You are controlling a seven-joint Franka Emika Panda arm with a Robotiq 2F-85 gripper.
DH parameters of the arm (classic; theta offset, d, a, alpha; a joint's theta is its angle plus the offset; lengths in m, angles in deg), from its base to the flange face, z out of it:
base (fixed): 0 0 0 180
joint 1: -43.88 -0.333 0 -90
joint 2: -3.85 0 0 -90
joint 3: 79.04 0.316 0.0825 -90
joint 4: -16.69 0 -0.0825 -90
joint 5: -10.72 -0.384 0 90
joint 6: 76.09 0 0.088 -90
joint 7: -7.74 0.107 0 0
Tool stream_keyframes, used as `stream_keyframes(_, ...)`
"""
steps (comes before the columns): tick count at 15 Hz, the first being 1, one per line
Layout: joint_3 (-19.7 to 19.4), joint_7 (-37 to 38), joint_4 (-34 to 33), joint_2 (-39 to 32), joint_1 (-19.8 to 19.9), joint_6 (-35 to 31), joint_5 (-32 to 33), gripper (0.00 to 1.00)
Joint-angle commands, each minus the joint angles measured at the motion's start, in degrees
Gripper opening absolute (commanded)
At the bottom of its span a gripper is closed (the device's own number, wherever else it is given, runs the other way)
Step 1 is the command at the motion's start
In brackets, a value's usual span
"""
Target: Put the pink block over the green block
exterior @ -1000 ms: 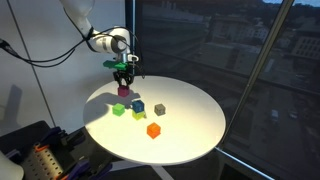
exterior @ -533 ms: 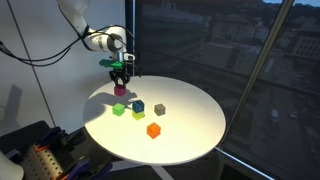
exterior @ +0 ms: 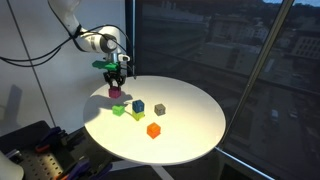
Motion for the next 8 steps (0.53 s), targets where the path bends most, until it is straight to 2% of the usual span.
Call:
stream_keyframes(1,-0.17,1.69,5.14,3.76,-0.23,-2.54,2.02,0.30)
stream_keyframes(8,-0.83,3.80,7.90,4.81,0.03,-3.51,5.38,0.30)
